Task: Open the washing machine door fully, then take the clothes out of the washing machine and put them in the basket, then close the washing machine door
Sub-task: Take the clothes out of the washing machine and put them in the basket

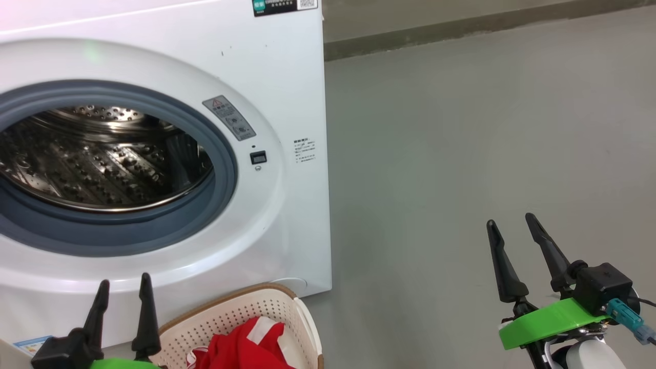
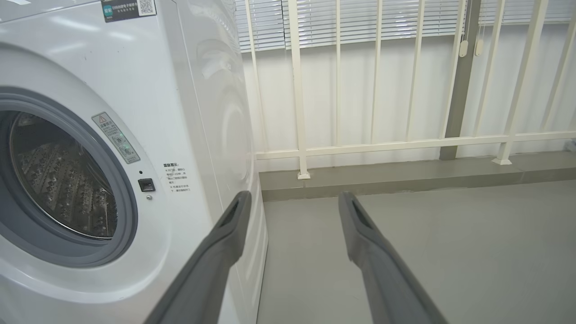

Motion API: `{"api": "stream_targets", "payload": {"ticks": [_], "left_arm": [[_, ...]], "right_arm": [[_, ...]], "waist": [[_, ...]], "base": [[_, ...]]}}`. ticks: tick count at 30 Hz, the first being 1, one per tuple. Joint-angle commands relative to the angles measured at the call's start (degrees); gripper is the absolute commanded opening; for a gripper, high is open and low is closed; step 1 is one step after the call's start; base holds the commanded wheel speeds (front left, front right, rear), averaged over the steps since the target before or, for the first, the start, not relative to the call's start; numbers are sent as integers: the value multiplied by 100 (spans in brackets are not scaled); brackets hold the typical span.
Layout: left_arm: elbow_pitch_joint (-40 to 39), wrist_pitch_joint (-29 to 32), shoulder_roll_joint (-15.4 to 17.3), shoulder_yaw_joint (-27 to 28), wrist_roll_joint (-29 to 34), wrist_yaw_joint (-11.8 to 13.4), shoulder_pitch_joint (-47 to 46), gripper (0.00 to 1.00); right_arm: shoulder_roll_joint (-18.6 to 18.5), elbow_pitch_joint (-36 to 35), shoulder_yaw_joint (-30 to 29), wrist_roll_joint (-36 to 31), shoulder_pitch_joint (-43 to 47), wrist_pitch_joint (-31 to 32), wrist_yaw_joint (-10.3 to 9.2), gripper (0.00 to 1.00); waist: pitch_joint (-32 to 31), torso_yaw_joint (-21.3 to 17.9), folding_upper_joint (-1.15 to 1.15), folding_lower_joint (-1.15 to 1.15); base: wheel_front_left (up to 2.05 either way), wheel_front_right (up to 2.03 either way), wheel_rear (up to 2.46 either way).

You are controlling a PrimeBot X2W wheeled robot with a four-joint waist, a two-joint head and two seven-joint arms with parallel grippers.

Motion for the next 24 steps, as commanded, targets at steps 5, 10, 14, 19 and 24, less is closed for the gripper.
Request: {"api": "stream_targets", "payload": {"ticks": [5,10,14,19,24], "left_arm": [[-302,-71,49,275,56,75,87,100],[-283,-71,46,261,80,23,110,100],[-271,-71,42,249,102,-1,117,100],[-291,-71,39,233,143,-12,124,100],[-356,-71,36,214,203,-8,128,100]], "right_arm": [[-51,-123,51,-62,-3,-37,36,100],[-77,-124,53,-60,28,-37,36,100],[-94,-126,78,-45,41,-37,36,100],[-116,-124,107,-21,45,-37,36,100],[-129,-120,120,-6,45,-37,36,100]], "waist": [[-150,62,0,0],[-188,107,0,0],[-192,127,0,0],[-182,122,0,0],[-168,110,0,0]], "base": [[0,0,0],[0,0,0],[0,0,0],[0,0,0],[-3,3,0]]}}
